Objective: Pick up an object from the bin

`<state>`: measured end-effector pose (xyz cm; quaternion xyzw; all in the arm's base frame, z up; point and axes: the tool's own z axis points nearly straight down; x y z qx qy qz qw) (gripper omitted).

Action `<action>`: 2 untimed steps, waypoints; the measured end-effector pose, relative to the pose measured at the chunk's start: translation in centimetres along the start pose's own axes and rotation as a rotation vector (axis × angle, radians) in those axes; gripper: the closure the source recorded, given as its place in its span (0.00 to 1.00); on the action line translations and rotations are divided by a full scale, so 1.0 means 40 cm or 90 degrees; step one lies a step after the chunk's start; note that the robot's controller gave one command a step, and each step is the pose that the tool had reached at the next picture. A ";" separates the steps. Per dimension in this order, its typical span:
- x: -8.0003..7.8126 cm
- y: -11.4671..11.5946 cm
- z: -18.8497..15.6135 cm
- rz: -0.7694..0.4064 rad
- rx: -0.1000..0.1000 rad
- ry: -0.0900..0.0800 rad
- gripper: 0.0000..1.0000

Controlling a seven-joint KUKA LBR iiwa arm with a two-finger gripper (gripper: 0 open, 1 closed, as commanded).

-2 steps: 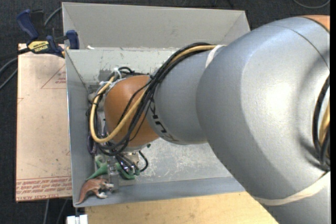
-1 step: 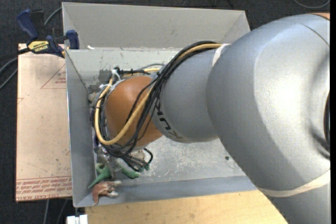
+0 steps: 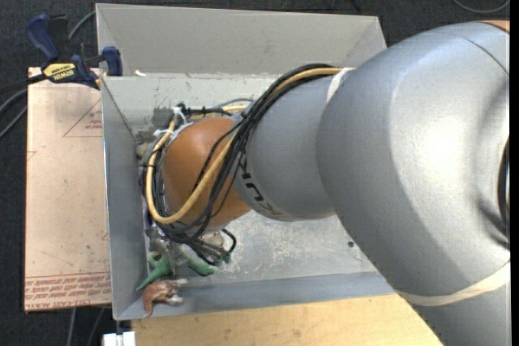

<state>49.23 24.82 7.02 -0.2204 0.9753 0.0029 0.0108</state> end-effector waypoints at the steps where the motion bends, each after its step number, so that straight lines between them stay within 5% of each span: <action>1: 0.000 0.000 0.000 0.000 0.000 0.000 1.00; 2: -0.006 0.012 -0.257 0.029 -0.001 -0.002 1.00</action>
Offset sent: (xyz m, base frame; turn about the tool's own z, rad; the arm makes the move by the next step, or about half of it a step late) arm -0.0026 0.0044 0.1022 0.0453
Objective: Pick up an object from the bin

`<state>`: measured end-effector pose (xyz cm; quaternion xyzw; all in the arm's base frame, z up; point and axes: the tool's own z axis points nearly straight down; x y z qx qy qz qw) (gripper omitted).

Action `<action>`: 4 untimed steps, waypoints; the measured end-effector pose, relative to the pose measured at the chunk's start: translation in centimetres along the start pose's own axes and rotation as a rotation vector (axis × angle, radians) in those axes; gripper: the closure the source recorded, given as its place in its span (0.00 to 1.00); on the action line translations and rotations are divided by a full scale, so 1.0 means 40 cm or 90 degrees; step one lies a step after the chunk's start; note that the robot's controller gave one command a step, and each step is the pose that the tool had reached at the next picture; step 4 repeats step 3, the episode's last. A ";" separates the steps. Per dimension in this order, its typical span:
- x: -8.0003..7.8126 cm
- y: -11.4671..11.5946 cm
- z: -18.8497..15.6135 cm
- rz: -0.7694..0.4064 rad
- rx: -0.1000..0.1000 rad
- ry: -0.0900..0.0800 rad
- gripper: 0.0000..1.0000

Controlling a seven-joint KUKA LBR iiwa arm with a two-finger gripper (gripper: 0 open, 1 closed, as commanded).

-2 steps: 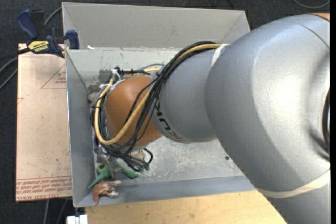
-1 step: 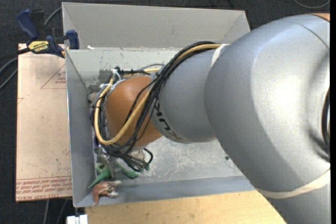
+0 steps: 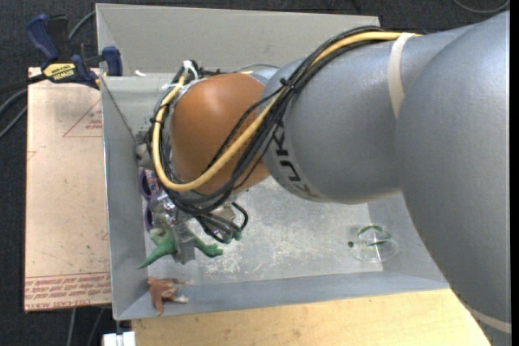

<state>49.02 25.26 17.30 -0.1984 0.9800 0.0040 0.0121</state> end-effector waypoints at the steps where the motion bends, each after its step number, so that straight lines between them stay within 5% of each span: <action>1: 0.018 -0.057 0.256 0.000 0.000 0.004 1.00; 2: 0.007 -0.052 0.004 -0.021 0.000 0.003 1.00; 3: -0.004 -0.057 0.162 0.015 -0.001 -0.001 1.00; 4: -0.004 -0.057 0.162 0.015 -0.001 -0.001 1.00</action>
Offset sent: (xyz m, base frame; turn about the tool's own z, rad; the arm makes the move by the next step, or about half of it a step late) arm 0.0076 -0.0167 0.2051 -0.0966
